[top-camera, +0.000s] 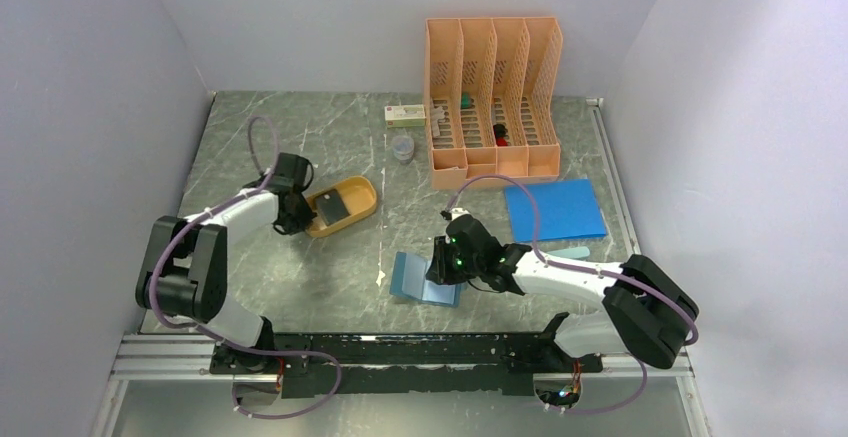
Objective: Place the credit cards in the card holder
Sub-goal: Move the storage box to the center of the board.
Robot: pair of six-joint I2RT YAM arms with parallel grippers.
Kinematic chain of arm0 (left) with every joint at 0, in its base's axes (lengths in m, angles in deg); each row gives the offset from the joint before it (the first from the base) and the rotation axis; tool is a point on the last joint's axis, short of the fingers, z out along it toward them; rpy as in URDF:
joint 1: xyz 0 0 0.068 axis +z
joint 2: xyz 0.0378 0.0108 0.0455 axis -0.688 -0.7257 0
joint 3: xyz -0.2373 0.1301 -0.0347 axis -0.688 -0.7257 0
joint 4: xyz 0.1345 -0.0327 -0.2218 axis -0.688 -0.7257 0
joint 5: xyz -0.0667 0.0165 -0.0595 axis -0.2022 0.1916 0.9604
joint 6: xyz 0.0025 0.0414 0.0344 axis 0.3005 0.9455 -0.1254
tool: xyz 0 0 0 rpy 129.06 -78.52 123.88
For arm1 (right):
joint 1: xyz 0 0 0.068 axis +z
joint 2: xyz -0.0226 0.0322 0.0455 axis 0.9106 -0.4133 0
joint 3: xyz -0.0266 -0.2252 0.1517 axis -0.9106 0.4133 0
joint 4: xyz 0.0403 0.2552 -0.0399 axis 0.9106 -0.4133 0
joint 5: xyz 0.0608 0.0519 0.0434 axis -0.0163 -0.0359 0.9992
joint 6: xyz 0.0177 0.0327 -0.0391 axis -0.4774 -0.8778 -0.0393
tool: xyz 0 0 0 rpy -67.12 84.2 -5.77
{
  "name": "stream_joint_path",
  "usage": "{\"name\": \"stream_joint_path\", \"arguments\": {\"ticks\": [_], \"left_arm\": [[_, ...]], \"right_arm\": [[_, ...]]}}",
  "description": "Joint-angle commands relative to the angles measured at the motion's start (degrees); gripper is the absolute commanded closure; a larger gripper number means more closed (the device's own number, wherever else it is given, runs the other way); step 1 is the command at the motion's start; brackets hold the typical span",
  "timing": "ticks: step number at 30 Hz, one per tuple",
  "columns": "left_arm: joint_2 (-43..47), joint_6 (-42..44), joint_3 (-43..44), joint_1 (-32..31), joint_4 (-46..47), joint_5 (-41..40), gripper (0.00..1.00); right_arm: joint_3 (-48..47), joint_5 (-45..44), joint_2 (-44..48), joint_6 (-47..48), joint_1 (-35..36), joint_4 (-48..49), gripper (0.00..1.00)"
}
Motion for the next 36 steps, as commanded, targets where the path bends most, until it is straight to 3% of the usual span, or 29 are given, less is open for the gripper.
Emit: {"name": "stream_joint_path", "arguments": {"ticks": [1,7,16,27,36], "left_arm": [[0.00,-2.95,1.78,-7.57,-2.18,-0.08,0.95],[-3.88,-4.22,5.57,-15.35,-1.46,-0.94,0.95],[-10.23,-4.92,9.92,-21.85,1.24,0.66,0.95],[-13.61,-3.16,12.86,-24.61,3.20,4.77,0.94],[-11.03,-1.91,13.84,-24.56,1.81,6.93,0.64]], "right_arm": [[0.02,-1.32,1.32,0.46,0.29,-0.93,0.73],[0.57,-1.07,1.82,0.23,0.42,-0.87,0.73],[-0.59,-3.20,4.06,0.95,0.51,-4.57,0.73],[-3.82,-7.00,7.60,0.98,0.51,-9.73,0.71],[-4.56,-7.42,7.85,0.55,0.51,-10.72,0.69]]}}
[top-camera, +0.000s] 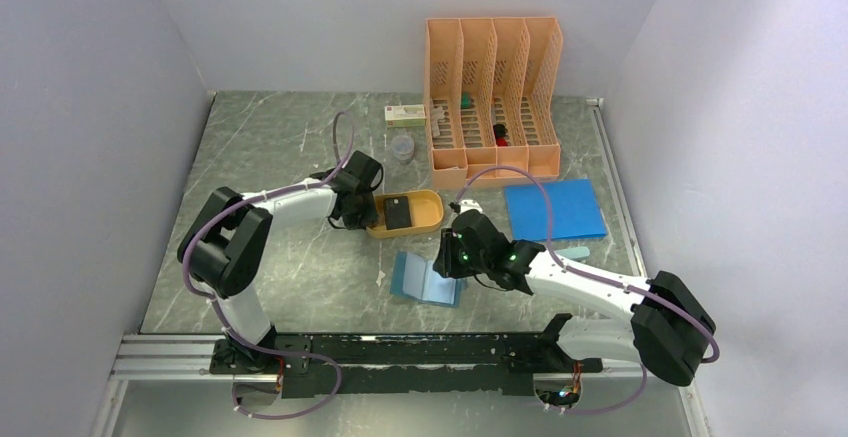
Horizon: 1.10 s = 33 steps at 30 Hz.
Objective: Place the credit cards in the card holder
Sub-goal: Move the storage box to the center of the board.
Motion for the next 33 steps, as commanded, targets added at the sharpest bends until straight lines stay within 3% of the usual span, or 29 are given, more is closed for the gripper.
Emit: {"name": "stream_joint_path", "arguments": {"ticks": [1,5,9,12,15,18,20,24,33], "left_arm": [[1.79,0.57,1.66,-0.46,-0.65,2.42,0.60],[7.13,1.56,2.34,0.35,-4.41,1.03,0.49],[16.87,4.02,0.75,0.07,-5.94,0.53,0.48],[25.92,5.62,-4.95,-2.49,2.74,7.99,0.51],[30.27,5.31,-9.29,-9.84,12.74,14.28,0.58],[28.53,4.73,-10.88,-18.83,18.31,15.17,0.67],[26.34,3.36,-13.15,-21.40,22.56,16.23,0.75],[22.42,-0.01,-18.82,-22.86,31.04,17.13,0.84],[19.73,-2.75,-25.73,-22.94,30.06,8.52,0.94]], "right_arm": [[-1.22,-1.04,0.78,0.15,0.38,-1.36,0.69],[-1.37,-1.01,1.40,0.01,0.37,-1.73,0.69],[-1.65,-1.59,2.51,0.06,0.38,-2.19,0.68],[-1.38,-2.98,3.75,-0.03,0.38,-1.84,0.68],[-0.20,-4.83,5.84,-0.72,0.30,0.41,0.68],[0.53,-7.01,6.98,-2.42,0.30,2.55,0.65],[0.41,-8.53,7.17,-3.37,0.17,3.79,0.62],[-2.52,-9.53,6.09,-3.98,-0.33,3.03,0.57],[-7.36,-5.06,1.04,-3.43,-3.62,3.83,0.48]]}}
